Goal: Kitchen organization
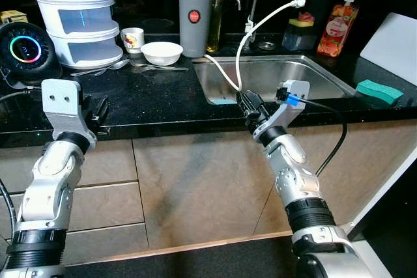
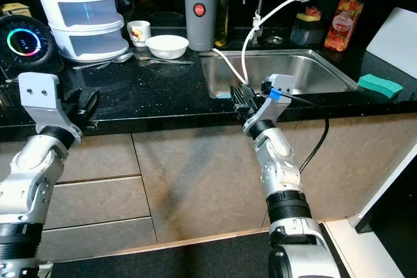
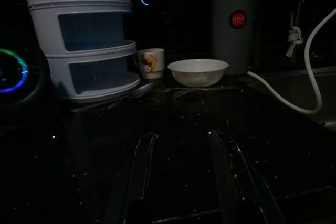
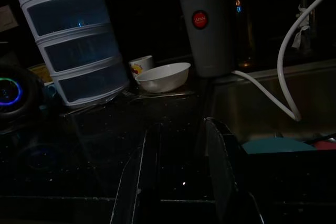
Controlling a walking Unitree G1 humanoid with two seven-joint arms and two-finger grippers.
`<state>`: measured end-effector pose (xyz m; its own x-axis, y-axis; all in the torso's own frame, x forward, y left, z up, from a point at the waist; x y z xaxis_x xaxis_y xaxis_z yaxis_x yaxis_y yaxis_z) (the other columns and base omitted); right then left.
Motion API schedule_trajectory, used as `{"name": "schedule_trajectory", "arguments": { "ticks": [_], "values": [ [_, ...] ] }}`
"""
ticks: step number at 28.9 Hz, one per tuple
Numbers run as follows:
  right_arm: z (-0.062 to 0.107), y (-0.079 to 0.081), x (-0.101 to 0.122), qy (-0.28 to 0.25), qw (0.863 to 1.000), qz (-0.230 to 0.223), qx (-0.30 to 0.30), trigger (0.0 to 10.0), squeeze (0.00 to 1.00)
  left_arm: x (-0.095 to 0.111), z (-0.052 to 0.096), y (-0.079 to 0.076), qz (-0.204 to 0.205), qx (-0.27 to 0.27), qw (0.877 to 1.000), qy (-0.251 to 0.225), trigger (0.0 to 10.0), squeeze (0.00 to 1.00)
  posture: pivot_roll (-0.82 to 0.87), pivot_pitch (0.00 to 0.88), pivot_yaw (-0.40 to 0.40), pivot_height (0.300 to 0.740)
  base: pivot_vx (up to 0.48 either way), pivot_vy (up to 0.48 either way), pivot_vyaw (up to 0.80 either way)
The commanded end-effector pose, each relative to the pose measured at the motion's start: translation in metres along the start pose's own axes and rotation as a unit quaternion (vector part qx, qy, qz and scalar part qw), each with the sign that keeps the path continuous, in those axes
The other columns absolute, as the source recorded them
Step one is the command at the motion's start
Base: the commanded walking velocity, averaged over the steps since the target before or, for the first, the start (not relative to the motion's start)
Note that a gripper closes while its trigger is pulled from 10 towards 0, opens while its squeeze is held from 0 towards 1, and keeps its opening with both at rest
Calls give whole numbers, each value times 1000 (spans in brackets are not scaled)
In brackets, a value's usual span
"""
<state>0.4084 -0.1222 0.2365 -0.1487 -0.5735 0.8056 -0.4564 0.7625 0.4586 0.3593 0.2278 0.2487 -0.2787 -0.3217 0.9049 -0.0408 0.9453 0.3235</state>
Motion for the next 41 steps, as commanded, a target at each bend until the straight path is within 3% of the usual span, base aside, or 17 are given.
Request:
{"name": "schedule_trajectory", "arguments": {
  "ticks": [1, 41],
  "values": [
    [2, -1, -2, 1, 1000, -7, -4, 10000, 0, -1, 2, -3, 3, -4, 1000, 2, 10000, 0, 73, 9, -32, 740, 307, 0, 0],
    [1, 1, -3, 5, 1000, -22, -3, 10000, 0, 9, 0, -3, -2, -12, 1000, -9, 10000, 0, 76, 7, -32, 740, 335, 0, 0]
  ]
}}
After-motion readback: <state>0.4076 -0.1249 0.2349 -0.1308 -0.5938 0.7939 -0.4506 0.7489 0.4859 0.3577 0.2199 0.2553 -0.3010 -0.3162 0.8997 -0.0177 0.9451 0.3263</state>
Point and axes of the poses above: a point about 5 cm out from each wrist's last joint towards the gripper, its own z axis pointing back from the gripper into the wrist, its own x axis along the axis of the wrist's last joint, y = z × x, the point moved 3 cm from there along -z, pointing out of the wrist towards the gripper, and after that the axes turned 15 degrees about -z, right-handed, at the moved point
